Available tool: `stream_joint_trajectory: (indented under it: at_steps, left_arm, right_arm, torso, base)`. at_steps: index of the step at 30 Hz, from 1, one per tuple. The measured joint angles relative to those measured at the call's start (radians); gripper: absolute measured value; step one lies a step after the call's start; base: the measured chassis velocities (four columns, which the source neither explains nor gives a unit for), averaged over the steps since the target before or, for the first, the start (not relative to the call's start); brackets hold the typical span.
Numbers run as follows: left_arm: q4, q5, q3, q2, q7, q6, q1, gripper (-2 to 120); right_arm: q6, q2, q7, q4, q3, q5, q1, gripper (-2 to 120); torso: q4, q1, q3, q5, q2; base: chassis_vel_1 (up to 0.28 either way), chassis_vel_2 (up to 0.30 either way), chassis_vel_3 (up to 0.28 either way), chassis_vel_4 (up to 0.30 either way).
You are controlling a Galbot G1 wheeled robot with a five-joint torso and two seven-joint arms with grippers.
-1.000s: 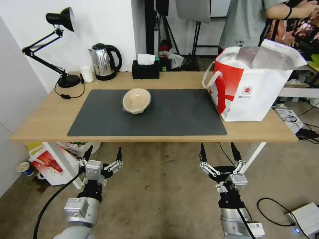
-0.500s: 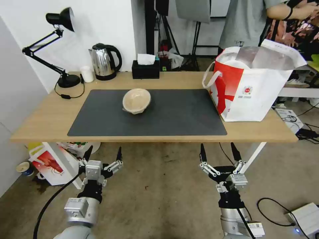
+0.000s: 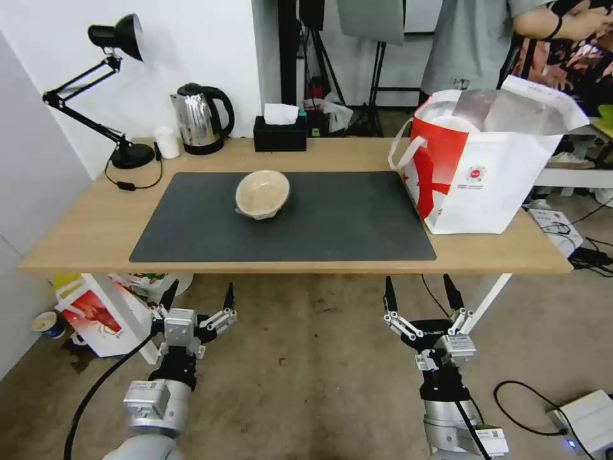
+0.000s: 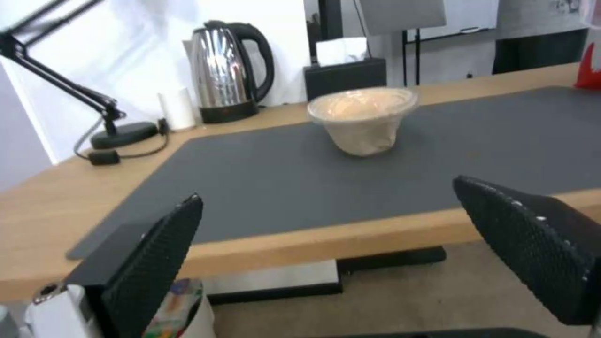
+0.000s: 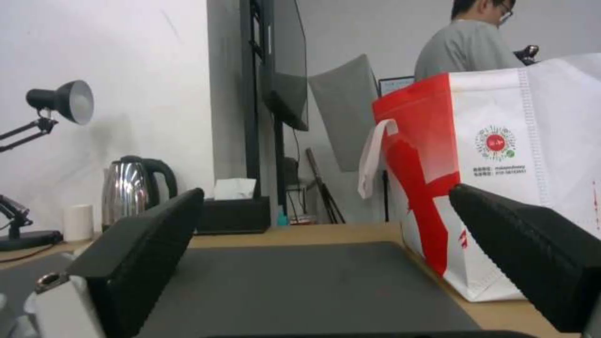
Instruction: Pick up the trash from the table and place it into the takeout bag.
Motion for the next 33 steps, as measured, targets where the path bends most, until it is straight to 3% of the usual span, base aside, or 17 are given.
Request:
stream_joint_trajectory:
  at_steps: [6,12,16,17,20,21,24,25,29,30,33]
  left_arm:
    - [0.157,-0.073,-0.059,-0.014,0.116,-0.116,-0.056,100]
    - [0.241,-0.120,-0.090,-0.021,0.185,-0.179,-0.085,100]
    - [0.342,-0.186,-0.131,-0.031,0.279,-0.262,-0.123,100]
    - [0.342,-0.186,-0.131,-0.031,0.279,-0.262,-0.123,100]
    - [0.454,-0.260,-0.177,-0.041,0.384,-0.354,-0.165,100]
    - [0.454,-0.260,-0.177,-0.041,0.384,-0.354,-0.165,100]
    - [0.550,-0.322,-0.216,-0.050,0.475,-0.432,-0.200,100]
    - [0.550,-0.322,-0.216,-0.050,0.475,-0.432,-0.200,100]
    - [0.675,-0.405,-0.268,-0.063,0.591,-0.534,-0.247,100]
    - [0.675,-0.405,-0.268,-0.063,0.591,-0.534,-0.247,100]
    - [0.757,-0.457,-0.301,-0.070,0.667,-0.601,-0.277,100]
  right_arm:
    - [0.000,0.000,0.000,0.000,0.000,0.000,0.000,100]
    - [0.000,0.000,0.000,0.000,0.000,0.000,0.000,100]
    - [0.000,0.000,0.000,0.000,0.000,0.000,0.000,100]
    - [0.000,0.000,0.000,0.000,0.000,0.000,0.000,100]
    - [0.000,0.000,0.000,0.000,0.000,0.000,0.000,100]
    - [0.000,0.000,0.000,0.000,0.000,0.000,0.000,100]
    - [0.000,0.000,0.000,0.000,0.000,0.000,0.000,100]
    - [0.000,0.000,0.000,0.000,0.000,0.000,0.000,100]
    - [0.000,0.000,0.000,0.000,0.000,0.000,0.000,100]
    - [0.000,0.000,0.000,0.000,0.000,0.000,0.000,100]
    - [0.000,0.000,0.000,0.000,0.000,0.000,0.000,100]
  torso:
    - [0.0000,0.000,0.000,0.0000,0.000]
    - [0.0000,0.000,0.000,0.0003,0.000]
    - [0.0001,0.000,0.000,0.0000,0.000]
    - [0.0001,0.000,0.000,0.0000,0.000]
    - [0.0000,0.000,0.000,0.0001,0.000]
    - [0.0000,0.000,0.000,0.0001,0.000]
    - [0.0000,0.000,0.000,0.0000,0.000]
    - [0.0000,0.000,0.000,0.0000,0.000]
    - [0.0000,0.000,0.000,0.0001,0.000]
    - [0.0000,0.000,0.000,0.0001,0.000]
    - [0.0000,0.000,0.000,0.0001,0.000]
  base:
    - [0.000,0.000,0.000,0.000]
    - [0.000,0.000,0.000,0.000]
    - [0.000,0.000,0.000,0.000]
    - [0.000,0.000,0.000,0.000]
    - [0.000,0.000,0.000,0.000]
    - [0.000,0.000,0.000,0.000]
    - [0.000,0.000,0.000,0.000]
    - [0.000,0.000,0.000,0.000]
    - [0.000,0.000,0.000,0.000]
    - [0.000,0.000,0.000,0.000]
    - [0.000,0.000,0.000,0.000]
